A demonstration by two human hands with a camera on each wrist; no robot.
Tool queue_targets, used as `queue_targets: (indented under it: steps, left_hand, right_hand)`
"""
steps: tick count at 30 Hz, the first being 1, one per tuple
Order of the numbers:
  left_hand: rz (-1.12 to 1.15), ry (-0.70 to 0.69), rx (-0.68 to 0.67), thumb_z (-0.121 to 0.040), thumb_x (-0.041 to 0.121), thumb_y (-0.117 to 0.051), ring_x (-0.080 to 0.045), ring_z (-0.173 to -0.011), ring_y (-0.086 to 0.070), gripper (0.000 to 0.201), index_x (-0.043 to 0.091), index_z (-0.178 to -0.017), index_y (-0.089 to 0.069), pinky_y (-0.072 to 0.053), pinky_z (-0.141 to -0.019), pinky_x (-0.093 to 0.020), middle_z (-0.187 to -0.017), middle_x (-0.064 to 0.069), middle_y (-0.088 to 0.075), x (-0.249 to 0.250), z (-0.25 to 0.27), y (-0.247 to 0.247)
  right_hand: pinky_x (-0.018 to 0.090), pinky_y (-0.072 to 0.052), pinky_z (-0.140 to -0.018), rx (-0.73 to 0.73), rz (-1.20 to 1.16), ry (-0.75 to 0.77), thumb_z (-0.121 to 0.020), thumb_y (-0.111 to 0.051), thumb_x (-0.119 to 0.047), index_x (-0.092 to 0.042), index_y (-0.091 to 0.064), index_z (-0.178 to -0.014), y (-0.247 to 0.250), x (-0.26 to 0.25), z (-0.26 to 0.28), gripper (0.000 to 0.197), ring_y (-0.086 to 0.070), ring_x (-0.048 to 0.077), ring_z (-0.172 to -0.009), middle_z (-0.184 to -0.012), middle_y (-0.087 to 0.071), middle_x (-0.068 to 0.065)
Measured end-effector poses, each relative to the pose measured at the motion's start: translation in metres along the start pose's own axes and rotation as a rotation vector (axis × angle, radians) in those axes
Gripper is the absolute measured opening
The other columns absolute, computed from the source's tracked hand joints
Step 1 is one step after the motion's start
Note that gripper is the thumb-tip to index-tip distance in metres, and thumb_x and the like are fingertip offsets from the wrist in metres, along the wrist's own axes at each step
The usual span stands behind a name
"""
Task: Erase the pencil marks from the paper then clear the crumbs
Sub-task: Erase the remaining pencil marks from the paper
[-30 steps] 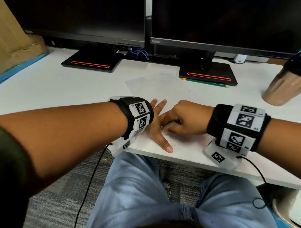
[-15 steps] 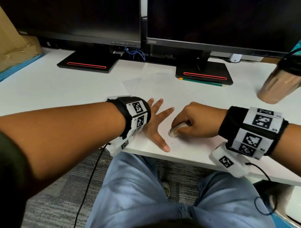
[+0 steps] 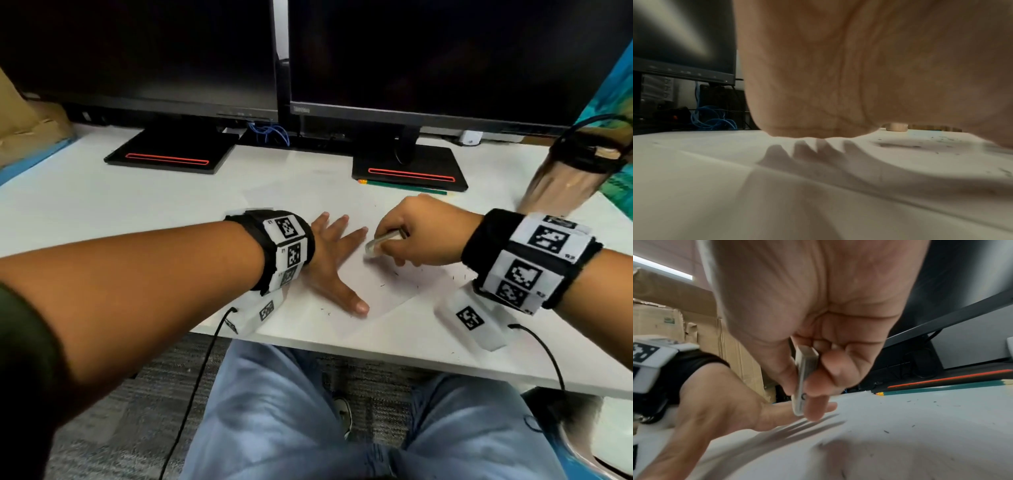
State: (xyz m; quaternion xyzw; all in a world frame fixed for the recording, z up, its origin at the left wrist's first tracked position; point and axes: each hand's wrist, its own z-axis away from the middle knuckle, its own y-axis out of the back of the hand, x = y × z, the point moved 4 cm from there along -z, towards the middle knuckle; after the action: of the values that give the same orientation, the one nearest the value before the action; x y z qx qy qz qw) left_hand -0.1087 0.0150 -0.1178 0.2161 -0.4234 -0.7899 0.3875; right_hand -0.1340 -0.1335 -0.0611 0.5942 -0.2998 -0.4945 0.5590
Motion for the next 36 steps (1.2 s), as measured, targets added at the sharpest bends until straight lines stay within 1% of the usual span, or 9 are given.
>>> queue_targets:
  steps: [4, 10, 14, 18, 21, 26, 29, 33, 36]
  left_hand:
    - [-0.042, 0.009, -0.012, -0.045, 0.099, -0.055, -0.034, -0.145, 0.032, 0.145, 0.043, -0.144, 0.035, 0.005, -0.116, -0.066, -0.156, -0.002, 0.041, 0.002, -0.017, -0.013]
    - [-0.073, 0.022, -0.008, -0.05, 0.094, -0.059, -0.039, -0.145, 0.029, 0.144, 0.039, -0.146, 0.034, 0.004, -0.116, -0.065, -0.156, -0.008, 0.04, 0.006, -0.016, -0.011]
    - [-0.082, 0.034, -0.018, -0.052, 0.094, -0.059, -0.038, -0.146, 0.029, 0.142, 0.04, -0.145, 0.035, 0.003, -0.117, -0.065, -0.156, -0.008, 0.04, 0.008, -0.016, -0.009]
    - [-0.098, 0.041, -0.038, -0.054, 0.094, -0.058, -0.038, -0.145, 0.03, 0.138, 0.04, -0.15, 0.025, 0.002, -0.117, -0.065, -0.154, -0.009, 0.042, 0.008, -0.014, -0.01]
    - [-0.096, 0.047, -0.034, -0.051, 0.094, -0.059, -0.037, -0.146, 0.029, 0.143, 0.039, -0.146, 0.032, 0.002, -0.117, -0.066, -0.155, -0.008, 0.041, 0.009, -0.013, -0.009]
    - [-0.08, 0.056, -0.054, -0.057, 0.092, -0.06, -0.035, -0.145, 0.032, 0.135, 0.04, -0.151, 0.023, 0.005, -0.118, -0.063, -0.154, -0.008, 0.042, 0.009, -0.013, -0.009]
    - [-0.054, 0.034, -0.021, -0.053, 0.092, -0.062, -0.037, -0.146, 0.029, 0.14, 0.046, -0.141, 0.037, 0.002, -0.117, -0.067, -0.156, -0.008, 0.04, 0.01, -0.013, -0.009]
    - [-0.078, 0.035, -0.03, -0.053, 0.093, -0.059, -0.038, -0.146, 0.028, 0.139, 0.044, -0.143, 0.035, 0.001, -0.117, -0.066, -0.155, -0.008, 0.041, 0.01, -0.012, -0.008]
    - [-0.067, 0.035, -0.021, -0.051, 0.093, -0.06, -0.039, -0.146, 0.027, 0.141, 0.045, -0.144, 0.034, 0.002, -0.117, -0.066, -0.156, -0.008, 0.04, 0.011, -0.013, -0.008]
  right_hand:
    - [0.036, -0.053, -0.068, -0.026, 0.208, 0.029, -0.091, -0.054, -0.031, -0.014, -0.069, -0.081, -0.021, -0.012, -0.003, 0.025, -0.058, 0.021, -0.066, -0.072, -0.067, 0.004]
    - [0.021, -0.043, -0.058, -0.097, 0.07, 0.147, -0.089, -0.061, -0.032, -0.02, -0.075, -0.091, -0.026, -0.023, 0.003, 0.019, -0.054, 0.003, -0.058, -0.068, -0.068, -0.006]
    - [0.028, -0.048, -0.064, -0.024, 0.151, 0.12, -0.091, -0.054, -0.027, -0.019, -0.073, -0.093, -0.027, -0.02, 0.0, 0.021, -0.056, 0.013, -0.061, -0.073, -0.069, 0.001]
    - [0.024, -0.047, -0.066, -0.094, 0.066, 0.185, -0.089, -0.056, -0.025, -0.023, -0.075, -0.097, -0.031, -0.031, -0.004, 0.021, -0.052, 0.002, -0.057, -0.075, -0.07, -0.008]
    - [0.028, -0.049, -0.07, -0.022, 0.133, 0.102, -0.091, -0.055, -0.028, -0.021, -0.075, -0.1, -0.023, -0.018, -0.012, 0.024, -0.062, 0.014, -0.07, -0.079, -0.072, -0.001]
    - [0.017, -0.04, -0.059, -0.11, 0.071, 0.236, -0.089, -0.059, -0.026, -0.024, -0.075, -0.099, -0.031, -0.035, -0.003, 0.019, -0.053, 0.0, -0.056, -0.078, -0.072, -0.006]
    - [0.03, -0.052, -0.068, -0.032, 0.097, 0.092, -0.089, -0.059, -0.032, -0.023, -0.076, -0.1, -0.02, -0.007, -0.009, 0.022, -0.063, 0.014, -0.068, -0.076, -0.073, -0.001]
    - [0.025, -0.045, -0.057, -0.057, 0.061, 0.198, -0.089, -0.061, -0.032, -0.019, -0.076, -0.084, -0.034, -0.021, 0.005, 0.021, -0.053, 0.009, -0.052, -0.062, -0.067, 0.0]
    - [0.029, -0.05, -0.062, -0.043, 0.073, 0.1, -0.089, -0.061, -0.041, -0.018, -0.075, -0.081, -0.026, 0.001, 0.006, 0.028, -0.057, 0.01, -0.059, -0.066, -0.068, -0.002]
